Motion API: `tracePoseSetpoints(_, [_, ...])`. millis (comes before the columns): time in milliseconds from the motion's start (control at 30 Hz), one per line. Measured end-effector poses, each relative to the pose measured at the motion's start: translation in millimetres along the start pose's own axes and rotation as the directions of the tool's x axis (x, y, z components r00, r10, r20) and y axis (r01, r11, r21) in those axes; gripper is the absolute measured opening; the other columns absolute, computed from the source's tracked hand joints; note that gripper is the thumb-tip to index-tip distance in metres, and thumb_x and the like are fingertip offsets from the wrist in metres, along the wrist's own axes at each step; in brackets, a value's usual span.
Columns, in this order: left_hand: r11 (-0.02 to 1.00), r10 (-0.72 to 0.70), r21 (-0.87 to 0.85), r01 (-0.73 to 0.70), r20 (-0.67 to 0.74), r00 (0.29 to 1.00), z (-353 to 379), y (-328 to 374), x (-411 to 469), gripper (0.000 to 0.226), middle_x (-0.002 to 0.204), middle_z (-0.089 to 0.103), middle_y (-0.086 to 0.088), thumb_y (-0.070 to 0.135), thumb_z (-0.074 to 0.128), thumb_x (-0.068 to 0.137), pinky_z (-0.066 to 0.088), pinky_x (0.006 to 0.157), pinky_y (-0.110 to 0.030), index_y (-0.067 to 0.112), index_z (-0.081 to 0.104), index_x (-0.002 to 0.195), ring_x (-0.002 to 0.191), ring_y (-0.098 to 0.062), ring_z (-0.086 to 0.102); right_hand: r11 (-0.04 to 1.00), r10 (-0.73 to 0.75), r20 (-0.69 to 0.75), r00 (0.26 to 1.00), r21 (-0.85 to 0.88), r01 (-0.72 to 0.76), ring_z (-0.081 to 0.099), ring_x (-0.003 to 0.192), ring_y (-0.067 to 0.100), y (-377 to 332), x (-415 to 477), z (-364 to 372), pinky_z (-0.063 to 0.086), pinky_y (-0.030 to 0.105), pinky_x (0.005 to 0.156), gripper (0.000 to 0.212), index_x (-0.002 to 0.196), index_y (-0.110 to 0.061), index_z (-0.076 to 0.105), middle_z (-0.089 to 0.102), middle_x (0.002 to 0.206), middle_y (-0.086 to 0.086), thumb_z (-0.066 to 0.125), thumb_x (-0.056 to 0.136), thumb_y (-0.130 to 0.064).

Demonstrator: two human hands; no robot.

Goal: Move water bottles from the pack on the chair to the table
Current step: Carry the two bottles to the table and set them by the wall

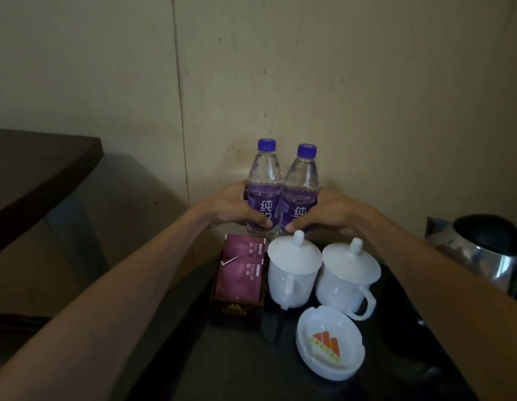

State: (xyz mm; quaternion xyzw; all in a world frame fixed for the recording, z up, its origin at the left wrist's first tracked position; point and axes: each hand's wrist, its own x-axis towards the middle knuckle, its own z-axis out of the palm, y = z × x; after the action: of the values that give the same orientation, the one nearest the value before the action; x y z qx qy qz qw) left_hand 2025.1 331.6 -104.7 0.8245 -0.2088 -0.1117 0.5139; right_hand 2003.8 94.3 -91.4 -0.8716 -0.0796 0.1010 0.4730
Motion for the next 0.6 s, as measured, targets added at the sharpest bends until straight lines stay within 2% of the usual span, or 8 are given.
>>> tracePoseSetpoints(100, [1.000, 0.011, -0.002, -0.011, 0.035, 0.999, 3.8, 0.1, -0.7, 0.083, 0.123, 0.064, 0.003, 0.004, 0.088, 0.070, 0.059, 0.079, -0.026, 0.023, 0.045, 0.139, 0.110, -0.012, 0.064, 0.999, 0.031, 0.037, 0.999, 0.019, -0.032, 0.075, 0.106, 0.029, 5.5, -2.8, -5.9, 0.060, 0.045, 0.096, 0.048, 0.116, -0.017, 0.075, 0.081, 0.109, 0.006, 0.087, 0.073, 0.000])
tracePoseSetpoints(167, [1.000, -0.018, 0.014, 0.017, 0.092, 0.996, 3.1, -0.5, -1.3, 0.070, 0.118, 0.067, 0.006, 0.003, 0.084, 0.075, 0.060, 0.077, -0.023, 0.028, 0.049, 0.130, 0.104, -0.009, 0.066, 0.999, 0.037, 0.034, 0.999, 0.003, -0.037, 0.076, 0.102, 0.029, 6.7, -2.9, -6.6, 0.062, 0.045, 0.092, 0.043, 0.114, -0.016, 0.075, 0.081, 0.106, 0.007, 0.086, 0.075, 0.000])
tracePoseSetpoints(267, [0.989, -0.093, 0.128, 0.071, 0.174, 0.980, 4.0, -1.9, -2.4, 0.057, 0.118, 0.068, -0.001, 0.003, 0.079, 0.081, 0.058, 0.084, -0.030, 0.034, 0.052, 0.122, 0.107, -0.016, 0.068, 1.000, 0.007, -0.005, 1.000, -0.019, -0.007, 0.078, 0.095, 0.022, 6.7, -2.8, -3.8, 0.064, 0.035, 0.079, 0.043, 0.110, -0.022, 0.076, 0.082, 0.098, -0.002, 0.091, 0.073, -0.008])
tracePoseSetpoints(333, [0.989, -0.093, 0.127, 0.075, 0.141, 0.986, 6.5, -2.8, -1.9, 0.057, 0.119, 0.068, -0.002, 0.001, 0.079, 0.080, 0.058, 0.086, -0.032, 0.036, 0.052, 0.117, 0.108, -0.019, 0.067, 1.000, -0.001, -0.014, 1.000, -0.029, 0.001, 0.077, 0.094, 0.019, 7.4, -4.3, -3.2, 0.062, 0.029, 0.072, 0.044, 0.110, -0.025, 0.075, 0.082, 0.098, -0.005, 0.092, 0.072, -0.010])
tracePoseSetpoints(500, [0.986, -0.089, 0.143, 0.080, 0.058, 0.994, 7.4, -1.3, -6.3, 0.066, 0.124, 0.068, -0.004, 0.004, 0.083, 0.077, 0.056, 0.098, -0.045, 0.022, 0.055, 0.134, 0.113, -0.023, 0.066, 0.998, -0.007, -0.006, 1.000, -0.069, 0.006, 0.077, 0.096, 0.021, 9.3, -3.8, -3.3, 0.061, 0.035, 0.082, 0.043, 0.110, -0.019, 0.077, 0.082, 0.100, 0.000, 0.089, 0.072, -0.001])
tracePoseSetpoints(600, [0.986, -0.087, 0.149, 0.079, 0.047, 0.995, 7.3, -0.7, -9.0, 0.068, 0.127, 0.067, -0.005, 0.005, 0.083, 0.077, 0.056, 0.095, -0.039, 0.020, 0.054, 0.137, 0.115, -0.023, 0.066, 0.998, 0.016, 0.004, 1.000, -0.060, -0.016, 0.077, 0.098, 0.023, 10.2, -4.1, -2.7, 0.062, 0.037, 0.084, 0.041, 0.112, -0.017, 0.077, 0.082, 0.102, 0.002, 0.086, 0.075, 0.000])
